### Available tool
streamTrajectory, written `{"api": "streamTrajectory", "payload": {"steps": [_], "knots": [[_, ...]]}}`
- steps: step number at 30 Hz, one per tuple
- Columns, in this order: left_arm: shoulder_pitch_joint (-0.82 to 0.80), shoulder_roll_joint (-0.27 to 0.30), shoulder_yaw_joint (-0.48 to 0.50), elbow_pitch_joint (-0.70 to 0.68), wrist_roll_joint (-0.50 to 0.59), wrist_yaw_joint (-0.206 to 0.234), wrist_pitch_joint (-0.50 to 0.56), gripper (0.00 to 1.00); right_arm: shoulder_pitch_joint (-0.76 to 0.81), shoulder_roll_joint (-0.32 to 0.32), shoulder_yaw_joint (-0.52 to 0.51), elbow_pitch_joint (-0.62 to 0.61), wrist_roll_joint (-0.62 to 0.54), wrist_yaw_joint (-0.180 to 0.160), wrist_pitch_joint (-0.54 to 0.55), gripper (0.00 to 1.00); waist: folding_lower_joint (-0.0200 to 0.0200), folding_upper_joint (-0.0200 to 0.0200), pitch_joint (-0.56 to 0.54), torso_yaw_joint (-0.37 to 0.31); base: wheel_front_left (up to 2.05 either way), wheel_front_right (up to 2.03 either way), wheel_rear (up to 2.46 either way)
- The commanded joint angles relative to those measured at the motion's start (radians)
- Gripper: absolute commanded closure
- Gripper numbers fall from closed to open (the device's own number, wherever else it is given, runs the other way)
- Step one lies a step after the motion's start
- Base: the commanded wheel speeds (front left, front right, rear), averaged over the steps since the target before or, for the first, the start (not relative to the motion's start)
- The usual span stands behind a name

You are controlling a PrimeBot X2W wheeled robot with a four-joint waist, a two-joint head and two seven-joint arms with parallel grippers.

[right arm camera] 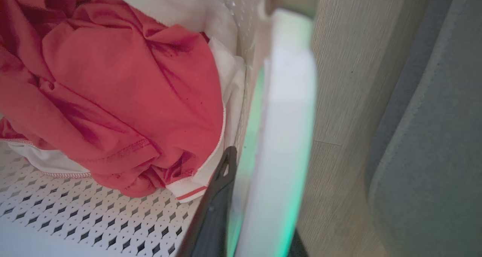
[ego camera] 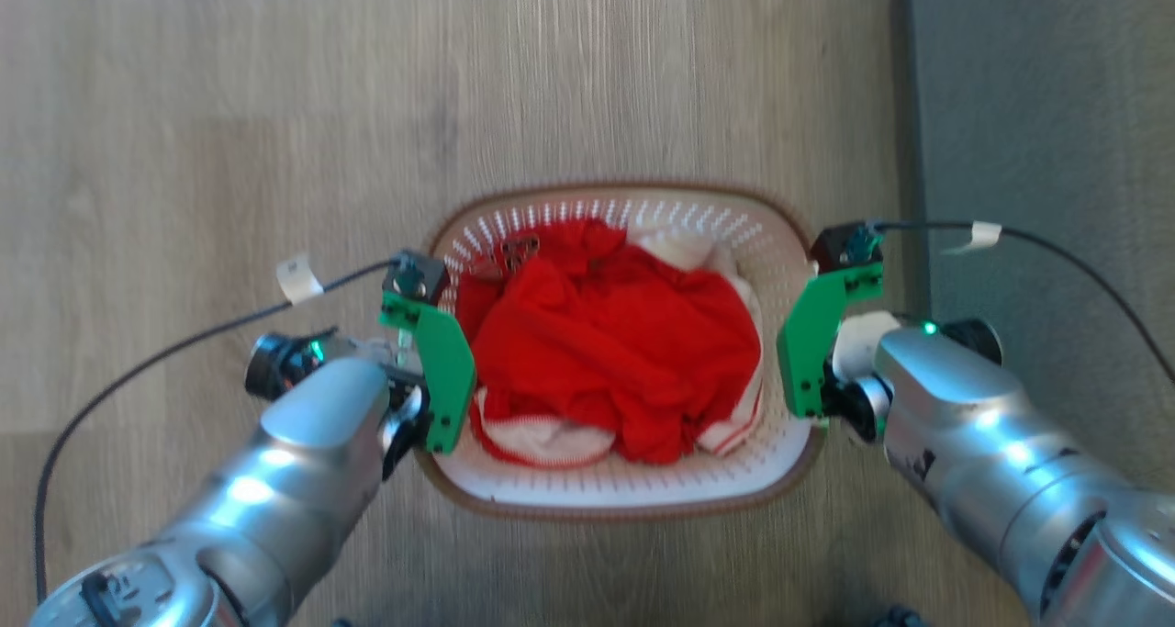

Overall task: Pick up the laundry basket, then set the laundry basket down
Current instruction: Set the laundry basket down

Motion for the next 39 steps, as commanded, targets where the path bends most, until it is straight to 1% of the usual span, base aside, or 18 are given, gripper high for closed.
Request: {"api": "streamTrajectory", "payload": {"steps": [1,10,19,27,39], "knots": [[-0.039,-0.016,-0.002,-0.042,0.026,-0.010,-0.013,1.00,-0.022,0.025,0.007,-0.021,-0.022,0.007,-0.031,1.00,-0.0003,0.0000,0.097,-0.013,0.00,0.00,0.00],[-0.115,-0.017,-0.002,-0.048,0.039,0.023,-0.065,1.00,-0.075,0.025,0.009,-0.007,-0.033,0.007,-0.107,1.00,-0.0003,0.0000,0.232,-0.022,0.00,0.00,0.00],[-0.158,-0.017,-0.002,-0.056,0.039,0.056,-0.126,1.00,-0.120,0.025,0.010,0.015,-0.042,0.007,-0.164,1.00,-0.0003,0.0000,0.325,-0.020,0.00,0.00,0.00],[-0.166,-0.017,-0.002,-0.055,0.061,0.073,-0.150,1.00,-0.122,0.025,0.010,0.021,-0.039,0.007,-0.180,1.00,-0.0003,0.0000,0.355,-0.021,0.00,0.00,0.00],[-0.168,-0.017,-0.002,-0.058,0.062,0.079,-0.160,1.00,-0.126,0.025,0.018,0.028,-0.047,0.007,-0.194,1.00,-0.0003,0.0000,0.374,-0.021,0.00,0.00,0.00]]}}
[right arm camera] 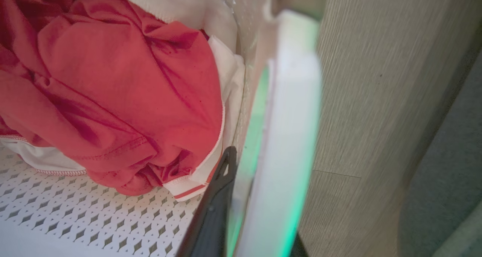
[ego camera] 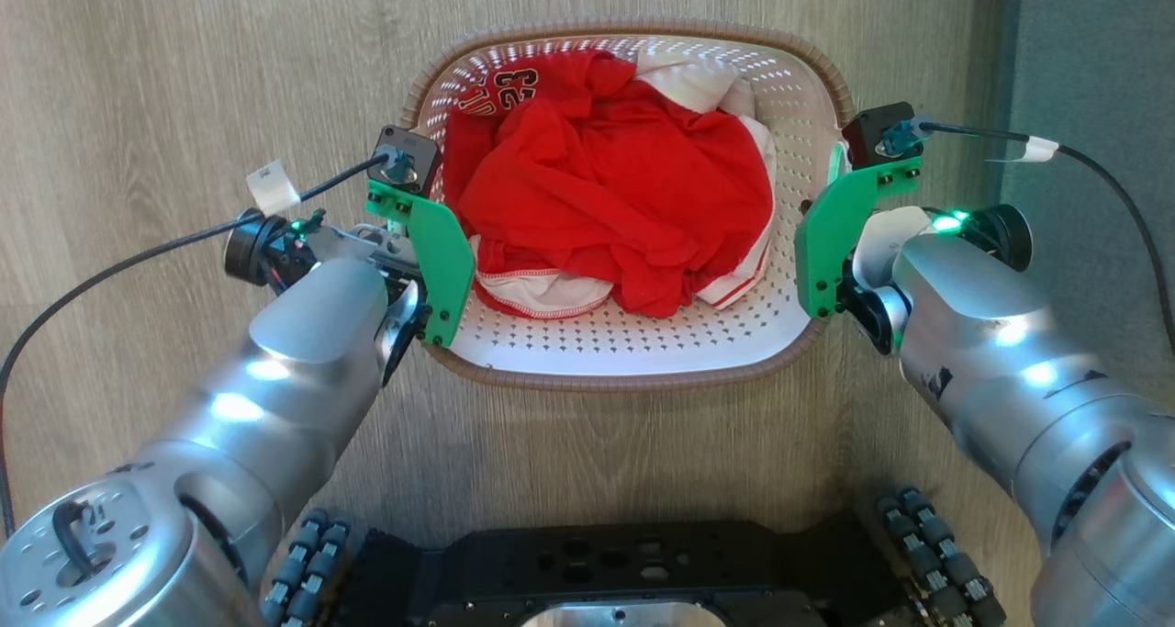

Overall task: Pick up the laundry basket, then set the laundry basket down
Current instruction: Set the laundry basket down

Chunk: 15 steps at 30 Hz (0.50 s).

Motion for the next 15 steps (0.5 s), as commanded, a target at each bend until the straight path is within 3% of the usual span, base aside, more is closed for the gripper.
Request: {"api": "streamTrajectory", "payload": {"steps": [1,13,14,15], "knots": [[-0.006,-0.018,-0.003,-0.042,0.020,-0.006,-0.011,1.00,0.027,0.027,0.021,-0.015,-0.025,0.007,-0.010,1.00,-0.0001,-0.0002,0.001,0.001,0.00,0.00,0.00],[-0.004,-0.018,-0.003,-0.025,0.004,0.008,-0.004,1.00,0.021,0.027,0.024,-0.007,-0.035,0.007,-0.028,1.00,-0.0001,-0.0002,0.008,0.009,0.00,0.00,0.00],[-0.004,-0.018,-0.002,-0.022,-0.002,0.017,-0.009,0.79,0.019,0.027,0.023,-0.006,-0.037,0.007,-0.036,0.61,-0.0001,-0.0002,0.008,0.010,0.00,0.00,0.00],[-0.004,-0.018,-0.002,-0.019,-0.008,0.024,-0.008,0.31,0.018,0.026,0.022,-0.006,-0.040,0.007,-0.041,0.17,-0.0001,-0.0002,0.008,0.011,0.00,0.00,0.00]]}}
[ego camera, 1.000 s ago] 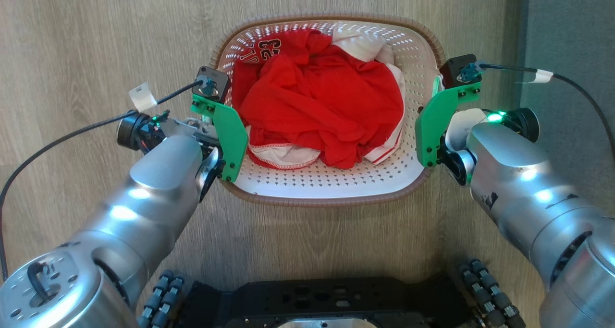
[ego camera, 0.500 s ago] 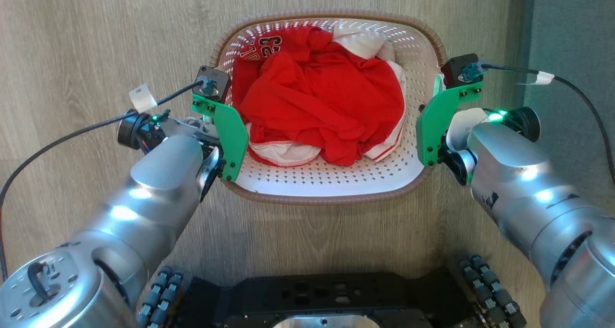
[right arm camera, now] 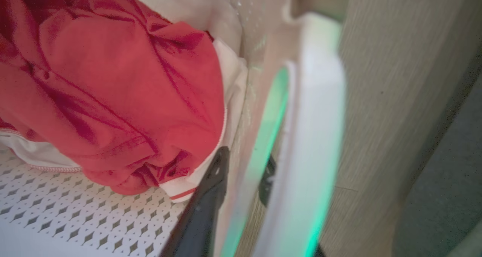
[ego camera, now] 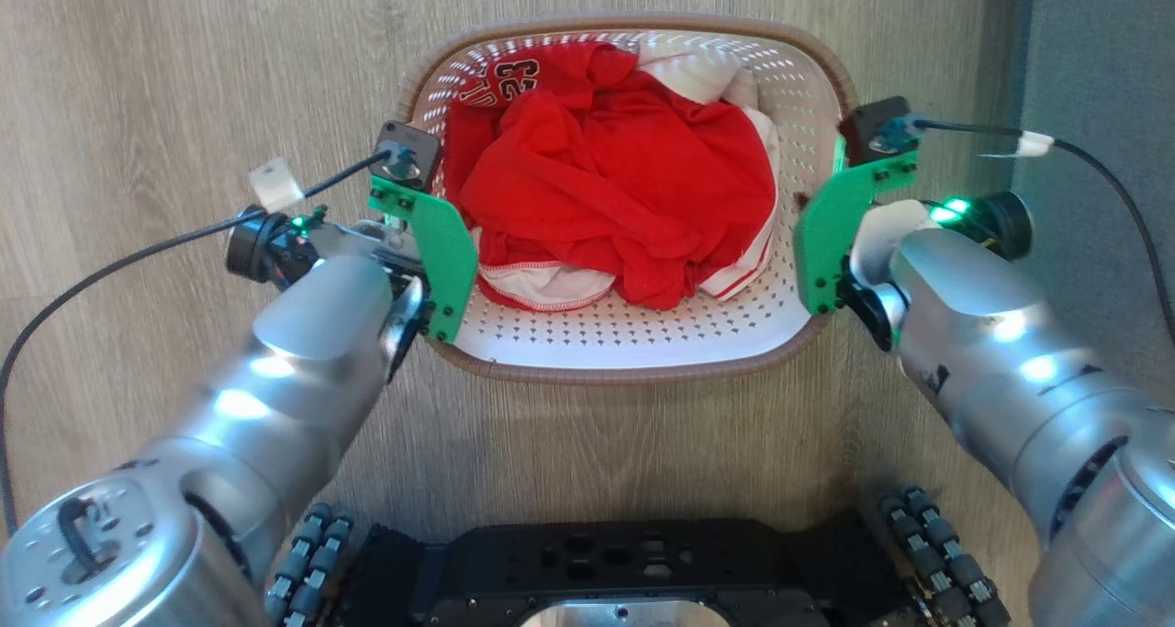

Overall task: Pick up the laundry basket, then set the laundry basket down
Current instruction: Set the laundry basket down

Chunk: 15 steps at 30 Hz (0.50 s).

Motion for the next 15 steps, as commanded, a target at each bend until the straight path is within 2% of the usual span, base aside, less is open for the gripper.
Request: {"api": "streamTrajectory", "payload": {"steps": [1,5,15], "knots": [[0.002,-0.014,0.001,-0.016,0.002,0.003,0.000,0.00,0.029,0.025,0.009,-0.016,-0.014,0.007,-0.013,0.00,0.0000,-0.0001,0.000,0.001,0.00,0.00,0.00],[0.001,-0.014,0.001,0.001,-0.002,0.029,-0.007,0.00,0.030,0.020,0.002,-0.015,-0.016,0.007,-0.003,0.00,0.0000,-0.0001,-0.002,0.004,0.00,0.00,0.00],[0.011,-0.014,0.000,0.014,0.002,0.044,-0.011,0.00,0.044,0.011,-0.023,-0.015,-0.028,0.007,0.010,0.00,0.0000,-0.0001,-0.030,0.009,0.00,0.00,0.00]]}}
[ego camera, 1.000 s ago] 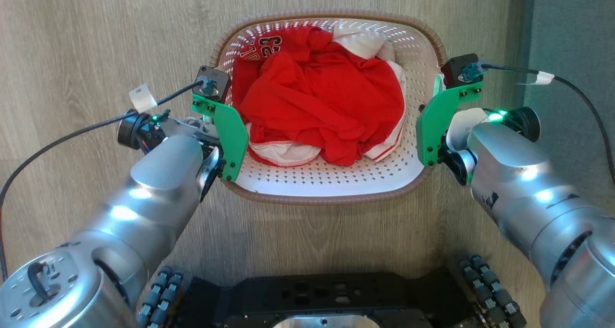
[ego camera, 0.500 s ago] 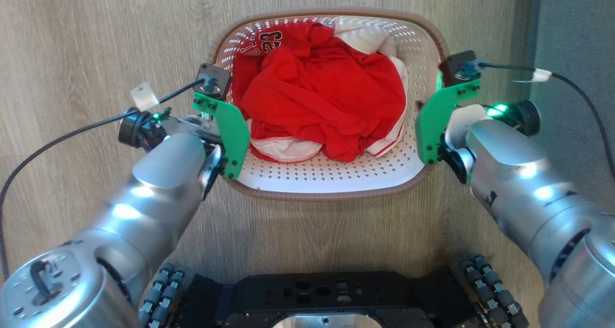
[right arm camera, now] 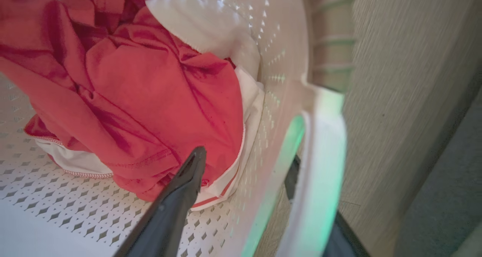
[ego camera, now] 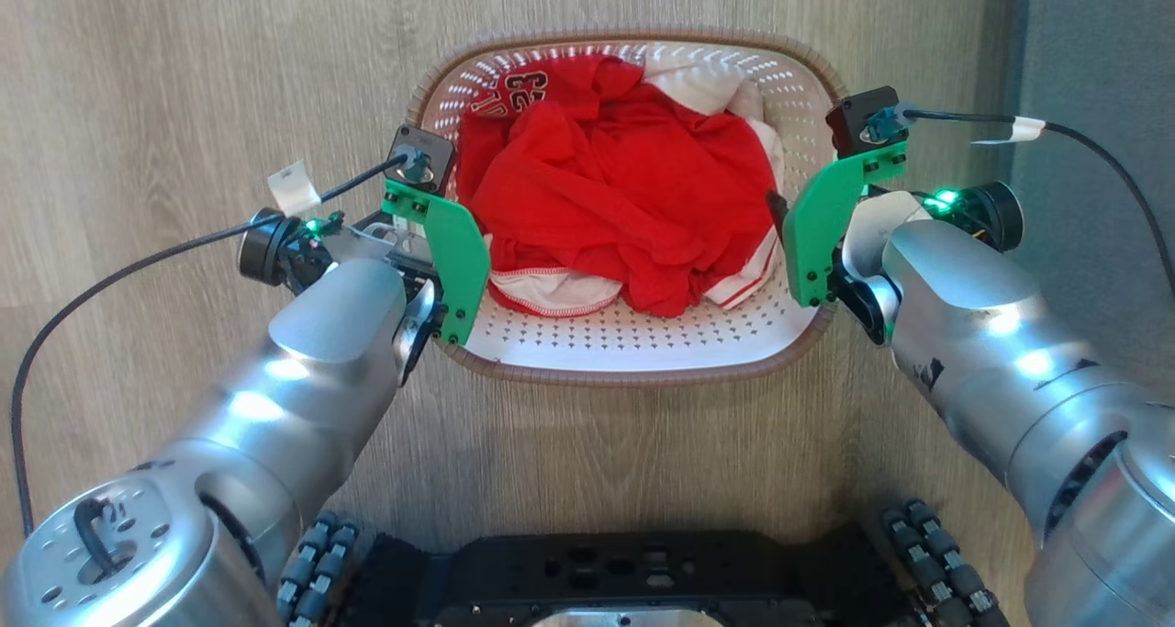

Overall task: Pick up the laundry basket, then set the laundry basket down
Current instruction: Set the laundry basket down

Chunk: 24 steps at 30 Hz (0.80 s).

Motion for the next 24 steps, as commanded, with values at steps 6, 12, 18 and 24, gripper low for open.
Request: {"api": "streamTrajectory", "payload": {"steps": [6,12,18,24], "knots": [[0.037,0.010,0.004,-0.002,0.006,0.007,0.012,0.00,0.078,0.002,-0.018,-0.003,-0.020,0.007,0.017,0.00,0.0000,-0.0001,-0.061,0.002,0.00,0.00,0.00],[0.076,0.010,0.004,0.005,0.008,-0.001,0.010,0.00,0.118,-0.008,-0.047,-0.003,-0.035,0.007,0.036,0.00,0.0000,-0.0001,-0.162,0.001,0.00,0.00,0.00],[0.155,0.010,0.004,0.015,0.037,-0.016,0.005,0.00,0.178,-0.007,-0.089,-0.003,-0.059,0.007,0.066,0.00,0.0000,-0.0001,-0.340,0.000,0.00,0.00,0.00],[0.198,0.010,0.007,0.024,0.050,-0.013,-0.141,0.00,0.222,0.008,-0.141,-0.003,-0.048,0.007,-0.005,0.00,0.0000,-0.0001,-0.507,0.004,0.00,0.00,0.00]]}}
